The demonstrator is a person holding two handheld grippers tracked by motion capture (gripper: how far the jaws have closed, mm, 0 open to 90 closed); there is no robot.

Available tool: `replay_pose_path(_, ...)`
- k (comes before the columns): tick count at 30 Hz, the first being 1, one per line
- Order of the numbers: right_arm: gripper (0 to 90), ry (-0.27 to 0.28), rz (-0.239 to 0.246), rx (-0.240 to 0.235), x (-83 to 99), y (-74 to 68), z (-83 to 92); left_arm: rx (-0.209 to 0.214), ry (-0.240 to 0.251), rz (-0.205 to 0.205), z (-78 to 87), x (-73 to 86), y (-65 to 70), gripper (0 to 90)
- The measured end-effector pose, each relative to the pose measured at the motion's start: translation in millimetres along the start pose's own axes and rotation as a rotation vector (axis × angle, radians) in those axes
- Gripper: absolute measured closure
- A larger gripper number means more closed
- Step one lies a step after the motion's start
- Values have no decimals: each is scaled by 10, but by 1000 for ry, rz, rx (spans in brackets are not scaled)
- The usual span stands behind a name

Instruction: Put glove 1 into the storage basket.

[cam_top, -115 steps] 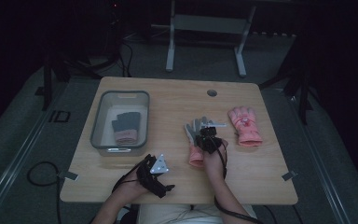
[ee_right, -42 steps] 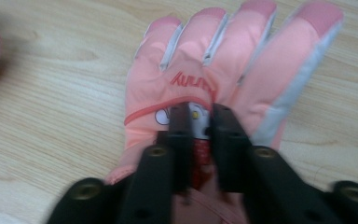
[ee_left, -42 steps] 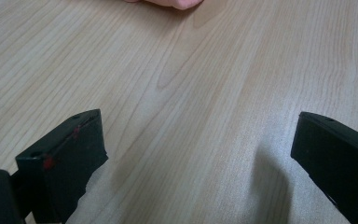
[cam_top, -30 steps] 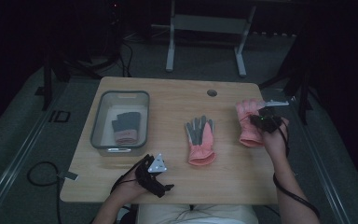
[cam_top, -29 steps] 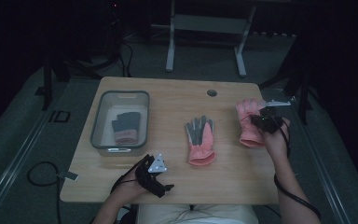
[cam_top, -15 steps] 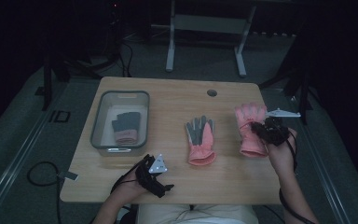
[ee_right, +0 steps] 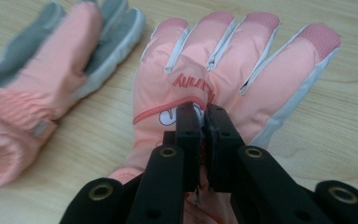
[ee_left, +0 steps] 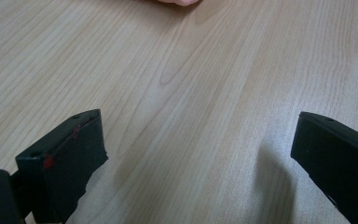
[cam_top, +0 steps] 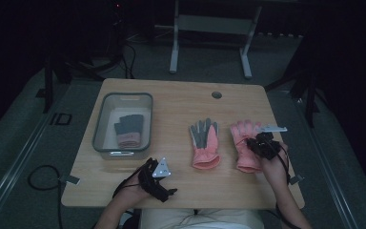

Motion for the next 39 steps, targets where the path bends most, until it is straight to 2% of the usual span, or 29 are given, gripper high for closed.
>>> replay_pose_path(5,846,-19,0,22,24,49,-169,-1,-6,-9,-3,1,14,25)
replay_pose_path(9,834,-22,-10,17,56,67,-270,0,0,-5,2,0,11,25)
replay_pose_path(15,793,-19,-14,11,101,67,-343,2,-5,-8,-2,5,15,25)
replay_pose_path(19,734,-15,-12,7,87,69,-315,0,-6,-11,-1,4,18,25)
replay_pose_path(22,693,-2,17,-1,45,62,-250,-3,-2,-10,1,0,13,25)
replay_pose_path(24,650,10,53,-32,28,37,-219,-1,-6,-10,-1,4,16,25)
replay_pose_path(27,606,-11,119,-30,64,19,-207,-2,-4,-12,1,0,18,25)
replay_pose_path(29,594,-22,130,-25,88,30,-208,-2,-2,-11,1,0,19,25)
replay_pose_path(35,589,-27,112,-24,175,72,-265,-5,-6,-12,0,3,13,25)
replay_pose_path(39,668,-8,76,-29,229,98,-340,-6,-5,-14,2,1,16,25)
Point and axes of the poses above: each handheld gripper's, and its own axes: z roughly backward along the jaws, x roughly out of its underside, y roughly to its right, the point moved 7 cm from there along -z, roughly forward along the jaws, and after that the axes turned 10 degrees about -z, right-handed, at the moved point
